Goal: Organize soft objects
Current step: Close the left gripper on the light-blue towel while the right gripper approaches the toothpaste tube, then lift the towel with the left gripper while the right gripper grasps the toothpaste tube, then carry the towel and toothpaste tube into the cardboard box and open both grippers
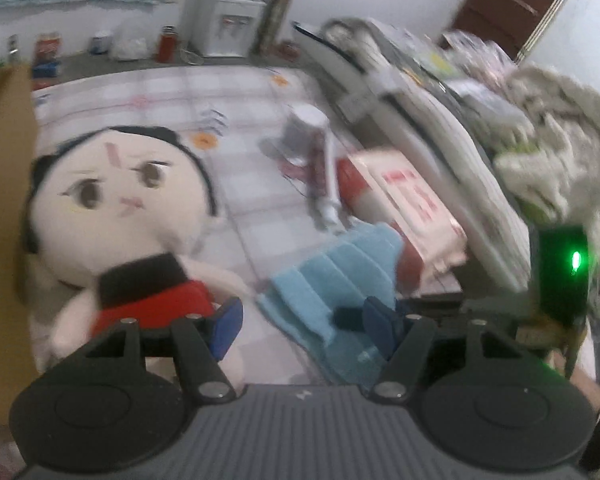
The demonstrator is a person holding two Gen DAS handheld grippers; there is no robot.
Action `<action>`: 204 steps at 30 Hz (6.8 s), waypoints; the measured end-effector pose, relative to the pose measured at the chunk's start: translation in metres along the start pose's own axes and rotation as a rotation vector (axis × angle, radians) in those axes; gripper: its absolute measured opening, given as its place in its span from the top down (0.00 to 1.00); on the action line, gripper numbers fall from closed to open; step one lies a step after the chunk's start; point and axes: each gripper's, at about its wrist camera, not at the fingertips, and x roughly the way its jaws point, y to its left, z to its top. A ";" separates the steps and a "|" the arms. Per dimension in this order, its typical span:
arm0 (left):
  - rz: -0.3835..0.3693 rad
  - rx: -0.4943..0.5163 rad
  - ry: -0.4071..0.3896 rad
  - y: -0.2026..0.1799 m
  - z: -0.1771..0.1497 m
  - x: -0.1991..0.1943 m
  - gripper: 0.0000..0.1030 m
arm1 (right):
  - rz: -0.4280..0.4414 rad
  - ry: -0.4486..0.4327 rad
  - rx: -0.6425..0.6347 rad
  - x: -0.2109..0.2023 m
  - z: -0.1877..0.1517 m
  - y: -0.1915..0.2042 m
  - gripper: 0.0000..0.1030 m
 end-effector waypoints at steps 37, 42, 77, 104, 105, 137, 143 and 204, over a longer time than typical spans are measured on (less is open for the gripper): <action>0.034 0.388 0.200 -0.073 -0.002 0.137 0.26 | 0.124 -0.224 0.360 -0.068 -0.011 -0.094 0.46; 0.022 0.378 0.191 -0.073 -0.001 0.130 0.60 | 0.101 -0.242 0.342 -0.078 -0.009 -0.092 0.46; 0.070 0.286 0.132 -0.034 -0.010 0.099 0.72 | -0.288 0.032 -0.172 0.068 0.180 -0.042 0.69; 0.048 0.220 0.076 -0.031 -0.010 0.087 0.82 | -0.190 -0.233 -0.083 -0.034 0.133 -0.026 0.87; 0.043 0.217 0.067 -0.032 -0.010 0.083 0.82 | -0.187 -0.247 -0.082 -0.041 0.129 -0.024 0.87; 0.366 -0.066 -0.467 0.081 -0.029 -0.212 0.82 | 0.348 -0.347 -0.372 -0.150 0.123 0.255 0.88; 0.456 -0.202 -0.333 0.158 -0.028 -0.203 0.82 | 0.432 -0.179 -0.391 -0.080 0.124 0.326 0.88; 0.680 -0.219 0.294 0.304 -0.033 -0.092 0.39 | 0.423 0.154 -0.342 0.039 0.128 0.351 0.62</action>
